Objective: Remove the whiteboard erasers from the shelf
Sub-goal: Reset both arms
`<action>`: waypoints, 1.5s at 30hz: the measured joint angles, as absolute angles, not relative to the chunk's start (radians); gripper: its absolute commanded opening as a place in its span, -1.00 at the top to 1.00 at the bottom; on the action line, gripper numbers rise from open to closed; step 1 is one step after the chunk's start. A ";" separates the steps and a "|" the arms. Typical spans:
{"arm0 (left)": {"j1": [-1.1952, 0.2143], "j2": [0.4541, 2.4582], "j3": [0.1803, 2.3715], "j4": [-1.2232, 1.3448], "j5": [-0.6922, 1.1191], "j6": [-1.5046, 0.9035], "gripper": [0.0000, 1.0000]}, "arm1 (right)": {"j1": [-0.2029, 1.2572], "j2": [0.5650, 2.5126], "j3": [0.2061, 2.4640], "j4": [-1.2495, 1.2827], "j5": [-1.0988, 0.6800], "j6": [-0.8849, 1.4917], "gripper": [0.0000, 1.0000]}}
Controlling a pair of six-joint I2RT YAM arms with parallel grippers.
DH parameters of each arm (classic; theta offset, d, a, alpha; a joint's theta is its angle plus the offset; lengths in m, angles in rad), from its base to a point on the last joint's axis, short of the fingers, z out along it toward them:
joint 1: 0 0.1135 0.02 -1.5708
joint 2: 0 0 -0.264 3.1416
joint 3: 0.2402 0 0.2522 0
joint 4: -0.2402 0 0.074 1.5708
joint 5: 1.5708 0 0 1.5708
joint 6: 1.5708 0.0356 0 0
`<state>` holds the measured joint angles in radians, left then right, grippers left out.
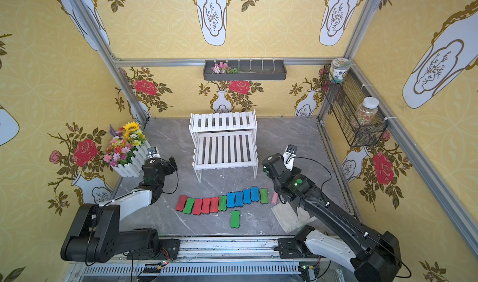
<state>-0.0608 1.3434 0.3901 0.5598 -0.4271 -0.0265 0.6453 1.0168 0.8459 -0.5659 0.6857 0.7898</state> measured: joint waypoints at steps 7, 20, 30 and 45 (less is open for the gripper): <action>-0.059 1.380 0.330 0.712 -0.350 -0.007 -0.88 | 0.639 1.036 0.860 -0.565 0.738 0.768 -0.95; -0.044 1.302 0.176 0.942 -0.408 -0.043 -0.99 | 0.582 1.006 0.786 -0.467 0.785 0.674 -0.94; -0.029 1.329 0.060 1.117 -0.347 -0.045 -0.99 | 0.499 0.954 0.704 -0.359 0.809 0.546 -0.95; -0.014 1.345 0.079 1.166 -0.364 -0.061 -0.99 | 0.103 1.148 0.386 0.319 0.616 0.126 -0.95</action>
